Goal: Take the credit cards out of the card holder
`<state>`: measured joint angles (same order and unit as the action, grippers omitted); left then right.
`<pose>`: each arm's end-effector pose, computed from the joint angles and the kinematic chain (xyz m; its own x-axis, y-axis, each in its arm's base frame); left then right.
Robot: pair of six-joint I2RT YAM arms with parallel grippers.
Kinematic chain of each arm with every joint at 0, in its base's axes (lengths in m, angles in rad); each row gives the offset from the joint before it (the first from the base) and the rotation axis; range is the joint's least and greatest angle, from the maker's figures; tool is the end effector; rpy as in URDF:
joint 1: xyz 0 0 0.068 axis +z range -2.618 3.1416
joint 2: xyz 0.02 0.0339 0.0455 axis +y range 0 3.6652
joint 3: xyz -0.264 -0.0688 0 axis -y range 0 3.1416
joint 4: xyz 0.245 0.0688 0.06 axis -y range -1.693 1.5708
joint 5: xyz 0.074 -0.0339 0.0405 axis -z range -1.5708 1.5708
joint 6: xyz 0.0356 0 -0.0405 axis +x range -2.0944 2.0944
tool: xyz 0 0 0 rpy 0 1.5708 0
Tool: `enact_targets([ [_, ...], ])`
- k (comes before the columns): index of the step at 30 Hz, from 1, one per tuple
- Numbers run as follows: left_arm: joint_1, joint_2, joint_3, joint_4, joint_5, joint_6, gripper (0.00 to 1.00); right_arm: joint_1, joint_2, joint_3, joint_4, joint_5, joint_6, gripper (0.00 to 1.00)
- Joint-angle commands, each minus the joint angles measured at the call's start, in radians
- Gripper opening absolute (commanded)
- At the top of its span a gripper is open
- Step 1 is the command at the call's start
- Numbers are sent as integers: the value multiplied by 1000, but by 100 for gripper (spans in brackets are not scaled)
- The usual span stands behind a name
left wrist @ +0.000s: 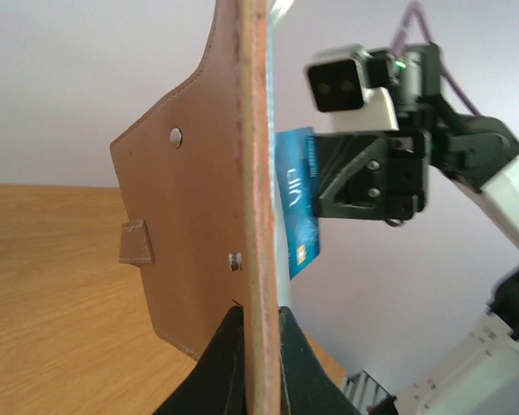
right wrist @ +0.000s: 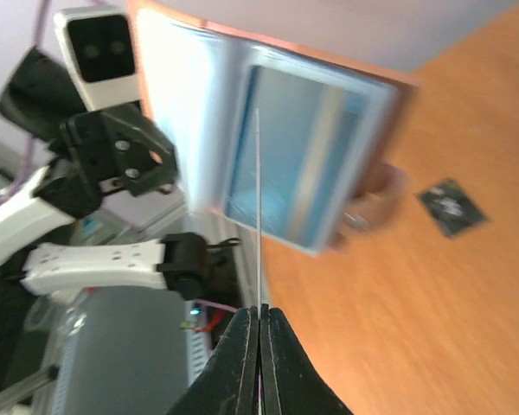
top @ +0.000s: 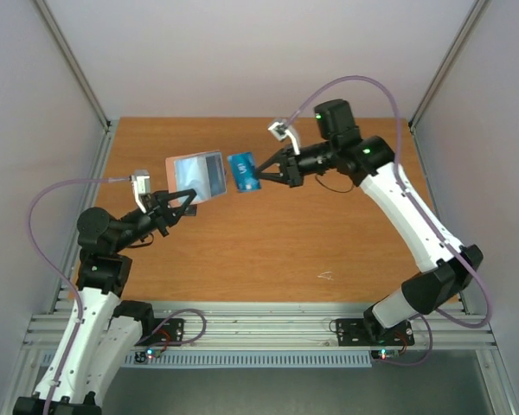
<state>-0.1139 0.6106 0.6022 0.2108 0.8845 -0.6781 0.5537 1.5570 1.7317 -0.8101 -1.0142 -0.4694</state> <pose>0.1397 -0.0437 0.3422 -0.3619 -0.3587 -0.8604 0.7677 0.4089 -0.4934 0.2579 0.1950 0.4241 -0.0616 -0.3191 -0.9457 -0.9945 -0.0609 0.0853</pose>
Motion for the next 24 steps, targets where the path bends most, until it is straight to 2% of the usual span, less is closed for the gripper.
enact_targets([
  [1,0,36,-34,-66,-166,-5,0,-99,-106,-54,-91,123,-45,1],
  [4,-4,118,-60,-42,-213,-36,0,-110,-121,-53,-146,196,-73,1],
  [8,-51,304,-61,17,-250,-111,0,-110,-118,-58,-187,197,-94,1],
  [16,-219,572,-15,90,-323,-179,0,-110,-98,-92,-243,182,-141,1],
  [20,-239,609,-8,56,-374,-199,0,-110,-56,-80,-309,222,-181,1],
  [24,-237,529,-8,18,-421,-178,0,-95,62,13,-441,345,-271,1],
])
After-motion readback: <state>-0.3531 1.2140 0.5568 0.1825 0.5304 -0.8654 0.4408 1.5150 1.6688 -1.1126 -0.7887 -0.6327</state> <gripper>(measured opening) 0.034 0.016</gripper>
